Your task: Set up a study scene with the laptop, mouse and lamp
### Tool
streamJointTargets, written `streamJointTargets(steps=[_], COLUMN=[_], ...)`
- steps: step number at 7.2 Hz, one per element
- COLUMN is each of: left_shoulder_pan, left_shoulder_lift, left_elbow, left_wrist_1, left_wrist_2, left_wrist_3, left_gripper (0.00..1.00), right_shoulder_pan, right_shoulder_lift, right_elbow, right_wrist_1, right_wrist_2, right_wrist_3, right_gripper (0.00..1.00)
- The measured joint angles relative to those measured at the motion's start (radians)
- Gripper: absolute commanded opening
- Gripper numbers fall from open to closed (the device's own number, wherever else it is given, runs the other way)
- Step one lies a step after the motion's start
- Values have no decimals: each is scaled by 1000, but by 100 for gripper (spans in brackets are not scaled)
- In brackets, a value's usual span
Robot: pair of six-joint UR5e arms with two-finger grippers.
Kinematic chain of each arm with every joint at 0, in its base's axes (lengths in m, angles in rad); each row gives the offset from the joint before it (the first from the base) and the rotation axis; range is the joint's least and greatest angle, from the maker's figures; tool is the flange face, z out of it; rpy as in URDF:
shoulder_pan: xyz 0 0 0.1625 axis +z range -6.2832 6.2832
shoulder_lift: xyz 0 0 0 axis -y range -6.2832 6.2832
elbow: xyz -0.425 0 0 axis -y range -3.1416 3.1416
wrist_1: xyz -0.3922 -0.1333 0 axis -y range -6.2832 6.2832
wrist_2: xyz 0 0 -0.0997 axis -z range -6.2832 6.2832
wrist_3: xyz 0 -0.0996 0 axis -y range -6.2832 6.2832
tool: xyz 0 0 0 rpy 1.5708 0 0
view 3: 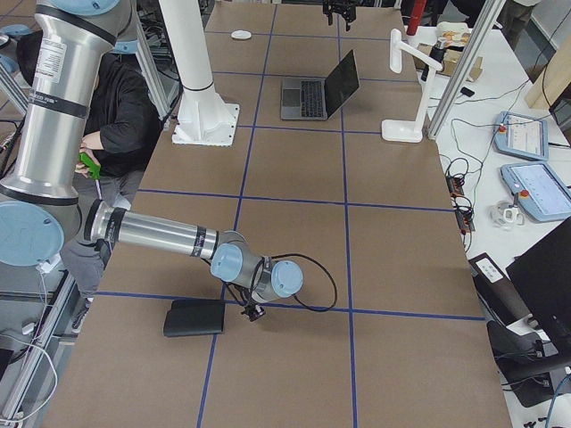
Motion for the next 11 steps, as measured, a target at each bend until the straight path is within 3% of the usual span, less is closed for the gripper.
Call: streamJointTargets(steps=[11], left_shoulder_pan=[32], left_shoulder_lift=[-3], left_elbow=[-13], left_wrist_1=[1], left_wrist_2=[19], left_wrist_3=[-5], left_gripper=[100], right_shoulder_pan=[-32], right_shoulder_lift=[-20], right_elbow=[-95], right_wrist_1=[-3], right_wrist_2=[4], right_wrist_3=[-86], right_gripper=[99])
